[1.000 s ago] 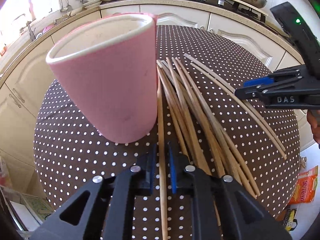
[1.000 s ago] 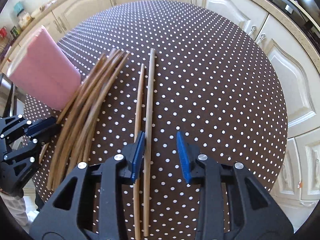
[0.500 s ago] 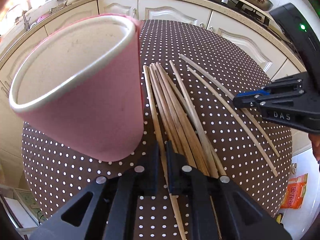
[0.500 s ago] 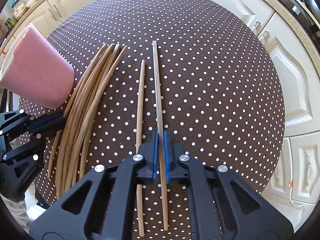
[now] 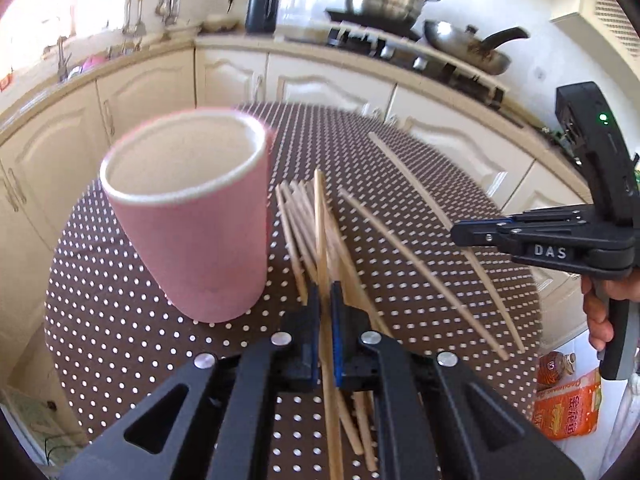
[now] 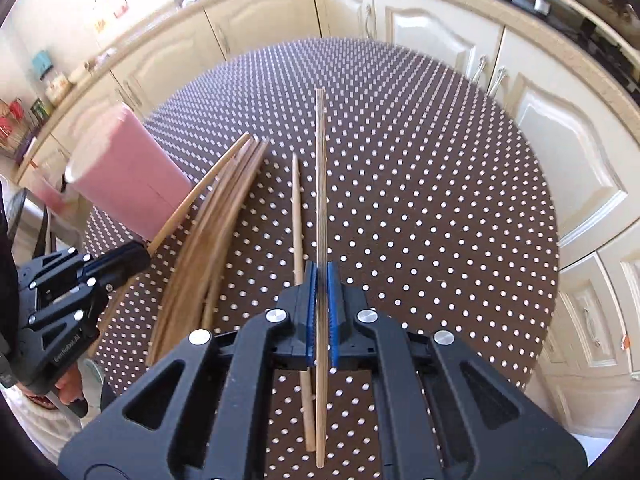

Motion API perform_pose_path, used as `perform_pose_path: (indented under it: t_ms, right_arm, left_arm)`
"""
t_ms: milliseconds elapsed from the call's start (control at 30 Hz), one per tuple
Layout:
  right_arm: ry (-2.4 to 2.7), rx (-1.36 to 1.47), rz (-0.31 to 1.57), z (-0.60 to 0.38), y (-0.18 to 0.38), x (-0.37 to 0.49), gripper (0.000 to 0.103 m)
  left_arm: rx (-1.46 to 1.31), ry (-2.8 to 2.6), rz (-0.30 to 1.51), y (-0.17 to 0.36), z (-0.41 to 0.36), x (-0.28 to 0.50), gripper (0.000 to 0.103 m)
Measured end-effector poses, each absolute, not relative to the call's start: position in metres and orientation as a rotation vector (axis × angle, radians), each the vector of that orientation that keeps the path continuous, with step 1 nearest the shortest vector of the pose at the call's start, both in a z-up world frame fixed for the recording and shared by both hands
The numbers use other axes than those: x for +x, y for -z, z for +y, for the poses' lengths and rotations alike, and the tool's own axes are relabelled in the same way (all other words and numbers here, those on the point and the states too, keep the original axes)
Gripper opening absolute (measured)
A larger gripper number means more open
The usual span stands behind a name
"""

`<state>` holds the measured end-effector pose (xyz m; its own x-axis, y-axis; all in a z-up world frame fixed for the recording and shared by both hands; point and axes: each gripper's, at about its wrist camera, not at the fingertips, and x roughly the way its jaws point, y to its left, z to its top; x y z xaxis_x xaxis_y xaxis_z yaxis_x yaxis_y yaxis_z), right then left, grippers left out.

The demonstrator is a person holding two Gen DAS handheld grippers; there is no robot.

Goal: Organize utensils
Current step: 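Lift the chopstick with the right gripper and lower it into the pink cup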

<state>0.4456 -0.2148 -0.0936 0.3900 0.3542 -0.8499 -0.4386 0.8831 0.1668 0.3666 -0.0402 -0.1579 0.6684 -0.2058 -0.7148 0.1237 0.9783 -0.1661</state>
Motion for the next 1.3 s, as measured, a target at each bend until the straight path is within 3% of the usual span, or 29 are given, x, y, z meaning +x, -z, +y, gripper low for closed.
perform_pose_path:
  t_ms: [400,800,1033,1300]
  right_arm:
    - [-0.574,0.056,0.861,-0.205,0.039,0.408,0.006]
    - [-0.675,0.233,0.598,-0.142,-0.019,0.416,0.006]
    - [-0.688,0.297,0.503,-0.112,-0.025,0.439,0.006]
    - [-0.684,0.34,0.438,-0.104,-0.015,0.461,0.006]
  left_arm:
    - [-0.169,0.276,0.583,0.097,-0.029,0.328,0.005]
    - [-0.242,0.227,0.248,0.044,0.024,0.354,0.005]
    - [-0.303,0.192,0.121,0.054,0.049,0.382,0.005]
    - [-0.34,0.165,0.105,0.084,0.061,0.413,0.005]
